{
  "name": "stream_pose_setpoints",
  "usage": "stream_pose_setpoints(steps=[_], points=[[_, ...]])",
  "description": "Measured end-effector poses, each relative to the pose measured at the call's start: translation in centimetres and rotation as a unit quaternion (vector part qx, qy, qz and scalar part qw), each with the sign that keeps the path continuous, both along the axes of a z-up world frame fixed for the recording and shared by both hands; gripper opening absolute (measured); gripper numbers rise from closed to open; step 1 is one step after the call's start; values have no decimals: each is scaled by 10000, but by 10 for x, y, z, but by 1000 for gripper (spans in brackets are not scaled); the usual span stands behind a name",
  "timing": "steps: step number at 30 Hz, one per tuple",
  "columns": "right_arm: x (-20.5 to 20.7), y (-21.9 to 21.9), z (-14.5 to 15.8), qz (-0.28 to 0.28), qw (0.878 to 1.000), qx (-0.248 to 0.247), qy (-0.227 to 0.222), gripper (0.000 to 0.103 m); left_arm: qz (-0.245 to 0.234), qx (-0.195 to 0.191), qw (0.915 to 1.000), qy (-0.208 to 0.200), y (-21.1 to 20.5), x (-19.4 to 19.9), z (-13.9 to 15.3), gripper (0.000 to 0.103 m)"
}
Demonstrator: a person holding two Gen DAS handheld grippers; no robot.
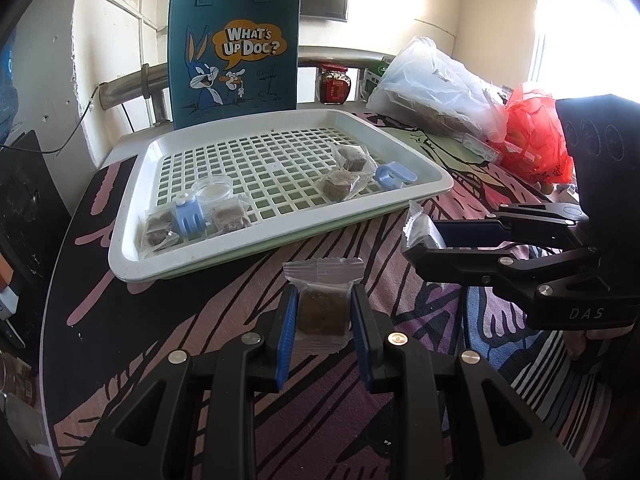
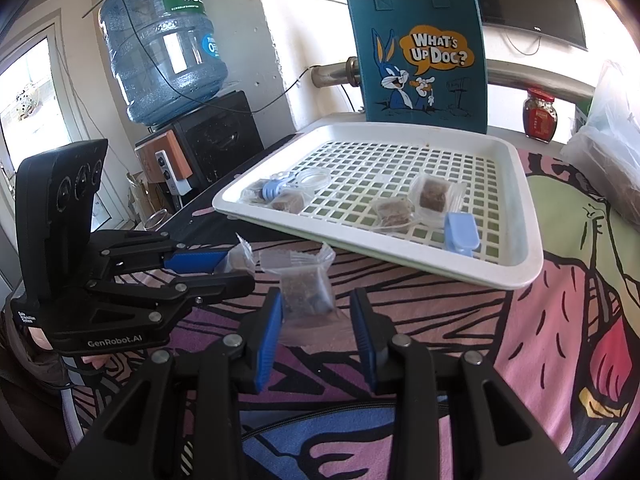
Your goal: Organize objects
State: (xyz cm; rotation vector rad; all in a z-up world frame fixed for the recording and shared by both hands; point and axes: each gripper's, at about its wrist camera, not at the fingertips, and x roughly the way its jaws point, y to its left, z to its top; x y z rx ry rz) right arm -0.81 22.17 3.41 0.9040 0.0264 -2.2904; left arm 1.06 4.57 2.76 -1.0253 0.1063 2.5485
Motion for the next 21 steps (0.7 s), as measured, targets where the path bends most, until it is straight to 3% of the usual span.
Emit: stream_pose_setpoints(steps=[14, 18, 21], points=[[-8, 13, -1, -211, 9996, -169, -121, 34, 202, 31, 9997, -144, -6, -5, 0, 25], [-10, 23, 15, -207, 9992, -327, -105, 34, 179, 60, 9998, -79, -14, -4, 19, 25], [-14, 29, 36, -272, 9992, -258, 156, 34, 196, -173, 9995, 175, -20, -11, 40, 25]])
